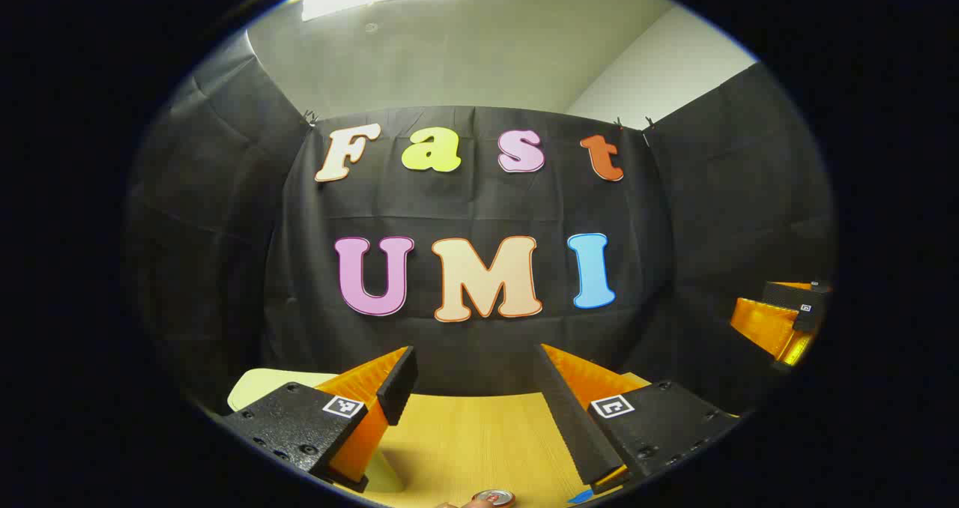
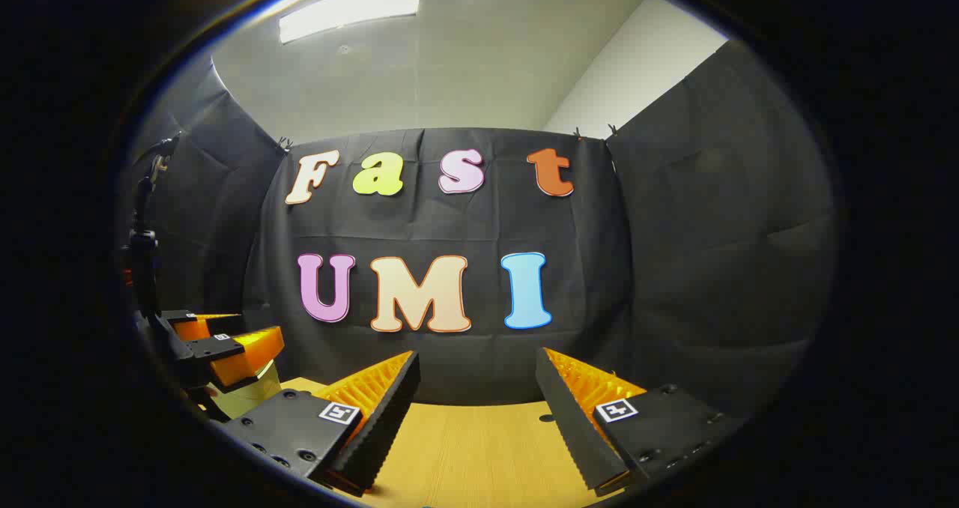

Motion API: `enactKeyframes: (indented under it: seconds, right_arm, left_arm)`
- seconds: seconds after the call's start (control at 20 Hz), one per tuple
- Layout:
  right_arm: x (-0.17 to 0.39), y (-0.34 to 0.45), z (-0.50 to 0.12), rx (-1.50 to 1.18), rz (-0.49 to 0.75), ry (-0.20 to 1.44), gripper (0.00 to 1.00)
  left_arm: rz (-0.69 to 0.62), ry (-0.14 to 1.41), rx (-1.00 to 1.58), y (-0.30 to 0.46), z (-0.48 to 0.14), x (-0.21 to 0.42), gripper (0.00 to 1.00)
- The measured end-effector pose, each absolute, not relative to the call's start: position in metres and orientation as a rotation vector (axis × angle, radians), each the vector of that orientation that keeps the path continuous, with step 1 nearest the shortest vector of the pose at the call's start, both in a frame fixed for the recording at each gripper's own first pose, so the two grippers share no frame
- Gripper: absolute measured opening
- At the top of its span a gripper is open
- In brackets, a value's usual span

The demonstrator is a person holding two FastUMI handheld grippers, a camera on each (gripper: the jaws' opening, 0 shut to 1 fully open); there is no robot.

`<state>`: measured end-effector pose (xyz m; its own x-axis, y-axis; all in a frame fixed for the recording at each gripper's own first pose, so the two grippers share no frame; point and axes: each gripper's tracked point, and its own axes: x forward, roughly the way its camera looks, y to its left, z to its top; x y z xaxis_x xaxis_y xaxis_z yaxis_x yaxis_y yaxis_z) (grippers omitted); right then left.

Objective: Press the lid of the desktop garbage bin to open it, pick up the crumpled paper on the desktop and throw it into the bin, then pick up the pop can on the desktop and drop it into the bin, and finally close the garbage bin lid.

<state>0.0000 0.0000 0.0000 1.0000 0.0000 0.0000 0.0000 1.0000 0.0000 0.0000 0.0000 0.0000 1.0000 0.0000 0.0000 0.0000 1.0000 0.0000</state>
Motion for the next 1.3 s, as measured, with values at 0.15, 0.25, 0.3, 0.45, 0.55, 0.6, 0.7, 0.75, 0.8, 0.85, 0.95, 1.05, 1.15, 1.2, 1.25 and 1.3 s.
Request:
enactKeyframes:
  seconds: [0.15, 0.25, 0.3, 0.45, 0.55, 0.6, 0.7, 0.75, 0.8, 0.85, 0.95, 1.05, 1.15, 1.2, 1.25, 1.3]
  right_arm:
    - [0.000, 0.002, 0.001, 0.003, 0.004, 0.000, 0.98]
    - [0.001, 0.004, 0.001, -0.001, 0.007, -0.001, 0.98]
    - [0.000, 0.005, 0.000, -0.004, 0.009, -0.002, 0.98]
    - [0.001, 0.008, 0.000, -0.013, 0.016, -0.005, 0.98]
    - [0.000, 0.012, -0.002, -0.007, 0.025, -0.003, 0.98]
    - [0.000, 0.013, -0.002, -0.004, 0.028, -0.003, 0.99]
    - [0.001, 0.017, -0.003, 0.002, 0.039, -0.003, 0.99]
    - [0.002, 0.019, -0.003, 0.005, 0.046, -0.001, 0.98]
    - [0.002, 0.021, -0.005, 0.008, 0.053, 0.002, 1.00]
    - [0.003, 0.023, -0.006, 0.009, 0.059, 0.006, 1.00]
    - [0.005, 0.027, -0.009, 0.013, 0.073, 0.014, 1.00]
    - [0.005, 0.031, -0.009, 0.013, 0.087, 0.016, 1.00]
    - [0.008, 0.035, -0.011, 0.011, 0.102, 0.018, 0.98]
    - [0.008, 0.036, -0.012, 0.010, 0.106, 0.019, 1.00]
    - [0.009, 0.038, -0.014, 0.010, 0.110, 0.022, 0.98]
    - [0.011, 0.039, -0.014, 0.010, 0.114, 0.025, 0.98]
  left_arm:
    - [-0.003, -0.004, -0.002, -0.001, 0.001, 0.000, 0.94]
    - [0.002, -0.005, 0.001, 0.002, 0.000, -0.002, 0.94]
    - [0.006, -0.005, 0.001, 0.004, 0.001, -0.003, 0.94]
    - [0.023, -0.008, 0.006, 0.010, -0.001, -0.004, 0.94]
    - [0.033, -0.005, 0.003, 0.013, -0.002, -0.005, 0.94]
    - [0.037, -0.007, 0.000, 0.015, -0.002, -0.006, 0.94]
    - [0.049, -0.010, 0.008, 0.019, -0.001, -0.009, 0.94]
    - [0.054, -0.012, 0.012, 0.021, -0.001, -0.011, 0.94]
    - [0.060, -0.014, 0.014, 0.023, 0.000, -0.012, 0.94]
    - [0.066, -0.013, 0.015, 0.025, -0.001, -0.013, 0.94]
    - [0.079, -0.010, 0.018, 0.028, -0.003, -0.016, 0.92]
    - [0.093, -0.006, 0.023, 0.033, -0.005, -0.018, 0.92]
    - [0.108, -0.002, 0.022, 0.038, -0.004, -0.019, 0.94]
    - [0.114, -0.003, 0.024, 0.041, -0.004, -0.020, 0.94]
    - [0.118, -0.005, 0.027, 0.043, -0.003, -0.020, 0.92]
    - [0.125, -0.007, 0.032, 0.045, -0.003, -0.021, 0.82]
